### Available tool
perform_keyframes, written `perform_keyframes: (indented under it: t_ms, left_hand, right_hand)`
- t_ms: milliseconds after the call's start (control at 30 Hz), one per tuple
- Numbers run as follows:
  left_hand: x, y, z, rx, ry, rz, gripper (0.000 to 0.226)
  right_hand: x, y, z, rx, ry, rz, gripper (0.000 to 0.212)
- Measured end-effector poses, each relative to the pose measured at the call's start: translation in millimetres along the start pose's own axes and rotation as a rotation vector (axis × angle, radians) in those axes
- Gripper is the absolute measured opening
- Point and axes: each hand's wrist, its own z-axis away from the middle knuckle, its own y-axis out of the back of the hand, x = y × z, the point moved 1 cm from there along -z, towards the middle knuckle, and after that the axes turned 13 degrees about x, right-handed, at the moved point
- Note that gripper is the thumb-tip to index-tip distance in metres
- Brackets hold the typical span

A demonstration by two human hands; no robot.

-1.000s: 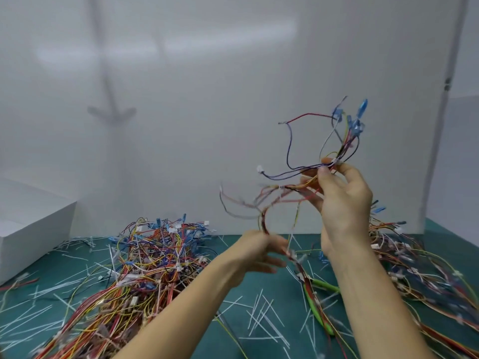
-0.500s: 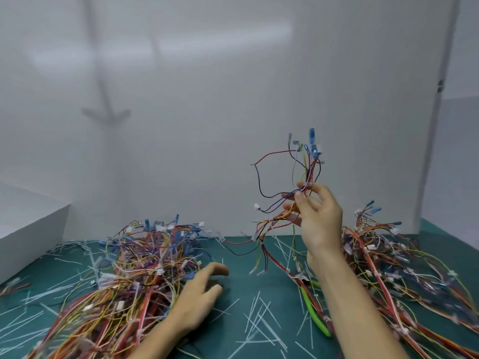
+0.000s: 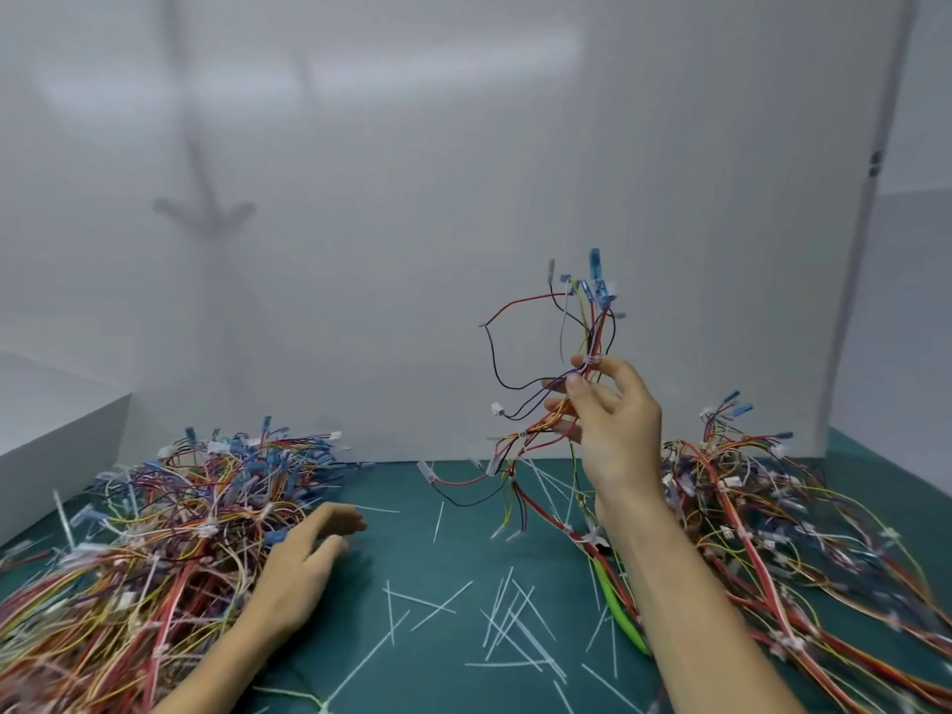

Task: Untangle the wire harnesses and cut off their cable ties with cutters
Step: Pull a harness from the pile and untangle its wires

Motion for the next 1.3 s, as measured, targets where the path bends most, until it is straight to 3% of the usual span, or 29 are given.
perform_keyframes:
  t_ms: [300,433,567,800,867,967,1067,1167,1300]
  left_hand:
    - [2.0,-33.8,-12.9,0.106,0.141,0.245,0.031]
    - [5.9,-41.0,-21.2,0.228,0.271,0.383,0.020]
    - [33.9,-48.2,-34.9,0.318,0.488,0.634,0.033]
    - [106.9,-73.5,-36.6,0.441,0.511,0.818,0.030]
    - [132.5,-78.4,-34.6,0.458,0.428,0.845,0.024]
    - [173.9,-75.7,-29.1,0.475,0.107,0.741,0.022]
    - [208.4,-67.2,-23.4,0.350,-0.160,0.578,0.010]
    - [230.2,-64.3,-11.4,0.277,-0.176,0.458,0.017]
    - [244.1,-57.7,3.1,0.184,-0.094,0.575,0.043]
  right_hand:
    - [-2.5,0.5,1.1,-0.004,-0.003,0.000,0.014]
    - [-4.7,0.6,0.9,-0.017,-0.008,-0.011,0.015]
    - [-6.1,-0.4,3.9,-0.010,0.013,-0.011,0.015]
    - [-12.6,-0.1,5.5,-0.018,0.046,0.036,0.015]
    - [-14.7,0.0,5.7,-0.033,0.066,0.067,0.015]
    - [-19.9,0.2,5.2,-0.064,0.121,0.124,0.015]
    - [-27.4,0.5,5.1,-0.066,0.195,0.204,0.017]
    - [-41.0,3.5,5.8,-0.040,0.194,0.153,0.025]
    - [-61.7,10.3,5.7,-0.106,0.221,0.038,0.016]
